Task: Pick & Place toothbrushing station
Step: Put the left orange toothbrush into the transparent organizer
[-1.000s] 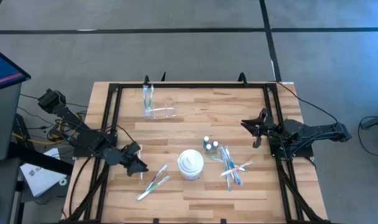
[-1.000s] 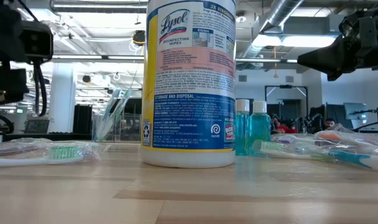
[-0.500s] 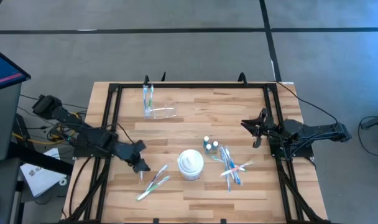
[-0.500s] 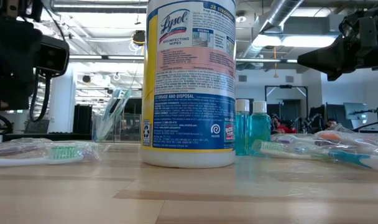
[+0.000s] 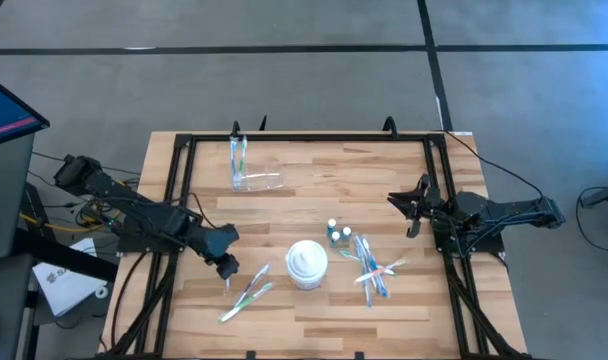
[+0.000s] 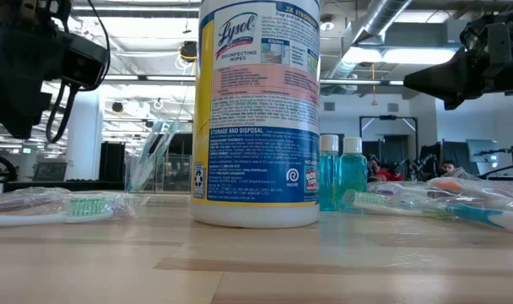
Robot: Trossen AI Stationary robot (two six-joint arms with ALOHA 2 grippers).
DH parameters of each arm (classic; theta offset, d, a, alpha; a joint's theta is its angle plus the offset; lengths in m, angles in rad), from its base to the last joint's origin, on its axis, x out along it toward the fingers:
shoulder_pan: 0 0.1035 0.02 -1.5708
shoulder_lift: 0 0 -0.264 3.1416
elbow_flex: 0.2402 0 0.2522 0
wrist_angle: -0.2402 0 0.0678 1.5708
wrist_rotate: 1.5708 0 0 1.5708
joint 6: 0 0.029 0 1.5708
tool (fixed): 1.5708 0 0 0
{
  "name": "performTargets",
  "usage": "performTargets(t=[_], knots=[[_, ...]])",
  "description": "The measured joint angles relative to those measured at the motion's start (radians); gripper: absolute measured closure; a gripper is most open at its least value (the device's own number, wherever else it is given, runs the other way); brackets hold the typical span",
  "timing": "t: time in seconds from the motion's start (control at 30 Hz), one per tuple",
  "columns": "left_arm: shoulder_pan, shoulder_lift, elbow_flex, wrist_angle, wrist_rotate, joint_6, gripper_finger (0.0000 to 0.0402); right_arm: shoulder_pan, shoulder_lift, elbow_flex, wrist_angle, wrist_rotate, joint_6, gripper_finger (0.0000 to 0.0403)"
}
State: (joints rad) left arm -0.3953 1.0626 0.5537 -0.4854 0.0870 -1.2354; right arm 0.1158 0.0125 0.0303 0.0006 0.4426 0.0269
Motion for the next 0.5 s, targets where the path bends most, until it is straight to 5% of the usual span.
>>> performTargets(t=[0.5], knots=[[0.110,0.000,-0.004,-0.177,-0.055,0.004,0.0266,0.000,0.000,0.000,0.000,0.000,0.000,0.0349]])
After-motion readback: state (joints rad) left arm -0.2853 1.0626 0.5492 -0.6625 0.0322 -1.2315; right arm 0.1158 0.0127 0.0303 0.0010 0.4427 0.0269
